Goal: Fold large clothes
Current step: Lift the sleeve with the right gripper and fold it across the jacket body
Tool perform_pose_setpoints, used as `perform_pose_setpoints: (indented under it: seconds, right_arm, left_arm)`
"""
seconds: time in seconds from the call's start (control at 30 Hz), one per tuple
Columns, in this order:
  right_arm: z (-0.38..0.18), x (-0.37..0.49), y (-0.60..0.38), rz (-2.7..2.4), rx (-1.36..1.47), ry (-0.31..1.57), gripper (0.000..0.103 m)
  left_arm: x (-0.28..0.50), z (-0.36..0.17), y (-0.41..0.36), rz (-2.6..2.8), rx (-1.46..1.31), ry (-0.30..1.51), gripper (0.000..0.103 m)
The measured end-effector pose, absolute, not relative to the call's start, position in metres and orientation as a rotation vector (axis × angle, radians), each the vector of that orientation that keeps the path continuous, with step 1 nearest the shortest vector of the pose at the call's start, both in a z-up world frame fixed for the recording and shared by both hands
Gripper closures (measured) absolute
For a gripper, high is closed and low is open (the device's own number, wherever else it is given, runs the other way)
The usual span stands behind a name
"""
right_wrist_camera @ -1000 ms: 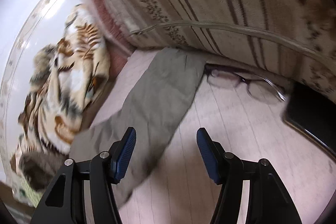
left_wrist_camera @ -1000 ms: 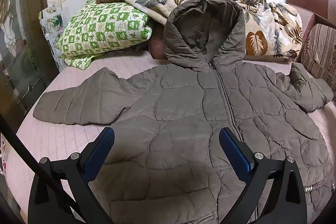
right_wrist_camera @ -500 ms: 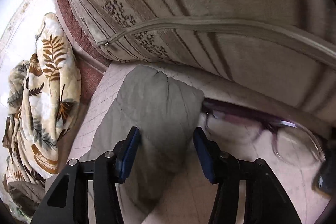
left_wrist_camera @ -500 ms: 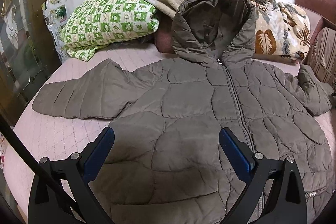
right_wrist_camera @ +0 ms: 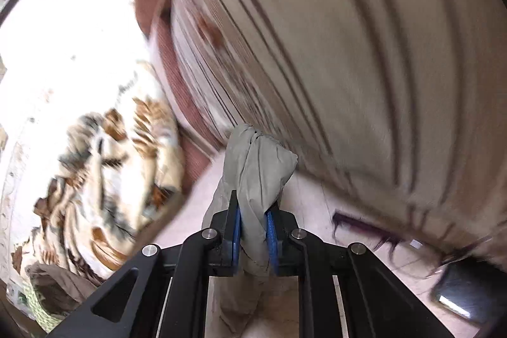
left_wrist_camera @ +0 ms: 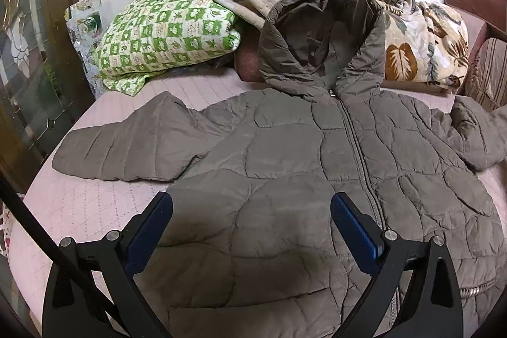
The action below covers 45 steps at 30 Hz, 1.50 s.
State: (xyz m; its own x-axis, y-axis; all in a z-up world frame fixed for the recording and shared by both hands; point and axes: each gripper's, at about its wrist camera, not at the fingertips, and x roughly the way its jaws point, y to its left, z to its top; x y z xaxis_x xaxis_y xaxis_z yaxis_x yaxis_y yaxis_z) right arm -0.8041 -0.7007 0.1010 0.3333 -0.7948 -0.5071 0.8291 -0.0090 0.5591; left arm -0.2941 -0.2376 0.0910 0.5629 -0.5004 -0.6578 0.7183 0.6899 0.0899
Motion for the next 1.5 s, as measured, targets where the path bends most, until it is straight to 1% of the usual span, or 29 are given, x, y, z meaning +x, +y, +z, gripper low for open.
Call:
perform_pose_setpoints:
  seconds: [0.2,0.3,0.43,0.57,0.8,0.9,1.03,1.2,1.33,1.43,1.5]
  right_arm:
    - [0.181,-0.797,-0.667,-1.240,0.783,0.022,0.088]
    - [0.220,-0.778,-0.640,-1.178,0.712,0.017,0.088]
    - [0.257,-0.740,-0.606,-1.085,0.637,0.044,0.088]
    - [0.284,-0.686,-0.572,-0.978,0.571,0.082,0.088]
    - [0.297,-0.575,-0.513,-0.786,0.473,0.176,0.088]
    - [0.290,-0.523,-0.487,-0.702,0.425,0.244,0.088]
    - [0.260,-0.465,-0.455,-0.610,0.384,0.338,0.088]
    - [0.204,-0.399,-0.418,-0.510,0.387,0.441,0.088]
    - [0.145,-0.343,-0.392,-0.474,0.376,0.559,0.088]
    - [0.097,-0.312,-0.382,-0.466,0.367,0.663,0.088]
    - [0.078,-0.301,-0.377,-0.461,0.363,0.691,0.088]
  left_arm:
    - [-0.292,0.096,-0.229,-0.732,0.349,0.642,0.003]
    - [-0.290,0.100,-0.222,-0.729,0.331,0.640,0.003]
    - [-0.285,0.102,-0.213,-0.722,0.312,0.646,0.003]
    - [-0.278,0.105,-0.201,-0.704,0.296,0.646,0.003]
    - [-0.260,0.111,-0.176,-0.675,0.234,0.655,0.003]
    - [-0.252,0.112,-0.167,-0.661,0.213,0.664,0.003]
    - [-0.243,0.113,-0.156,-0.643,0.180,0.679,0.003]
    - [-0.232,0.113,-0.144,-0.624,0.143,0.697,0.003]
    - [-0.227,0.110,-0.142,-0.614,0.136,0.713,0.003]
    - [-0.224,0.108,-0.140,-0.611,0.134,0.720,0.003]
    - [-0.222,0.107,-0.140,-0.609,0.130,0.725,0.003]
